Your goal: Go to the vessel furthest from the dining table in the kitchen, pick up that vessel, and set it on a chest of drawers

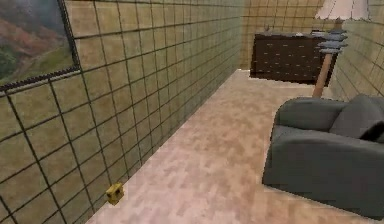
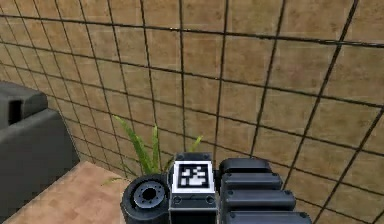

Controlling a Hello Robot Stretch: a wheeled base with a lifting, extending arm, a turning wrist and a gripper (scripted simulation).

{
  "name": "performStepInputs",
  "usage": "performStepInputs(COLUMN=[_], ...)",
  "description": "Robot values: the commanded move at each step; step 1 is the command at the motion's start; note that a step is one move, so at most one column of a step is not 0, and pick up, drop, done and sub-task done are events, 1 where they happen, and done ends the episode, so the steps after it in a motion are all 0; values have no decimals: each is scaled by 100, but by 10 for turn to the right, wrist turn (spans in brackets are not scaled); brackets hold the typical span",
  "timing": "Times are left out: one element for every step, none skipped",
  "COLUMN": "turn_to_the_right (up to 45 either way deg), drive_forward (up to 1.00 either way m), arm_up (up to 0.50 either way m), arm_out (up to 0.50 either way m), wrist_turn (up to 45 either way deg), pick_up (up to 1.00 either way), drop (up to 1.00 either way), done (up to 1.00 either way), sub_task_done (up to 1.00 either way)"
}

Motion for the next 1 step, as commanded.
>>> performStepInputs(turn_to_the_right=[0], drive_forward=[25], arm_up=[0], arm_out=[0], wrist_turn=[0], pick_up=[0], drop=[0], done=[0], sub_task_done=[0])
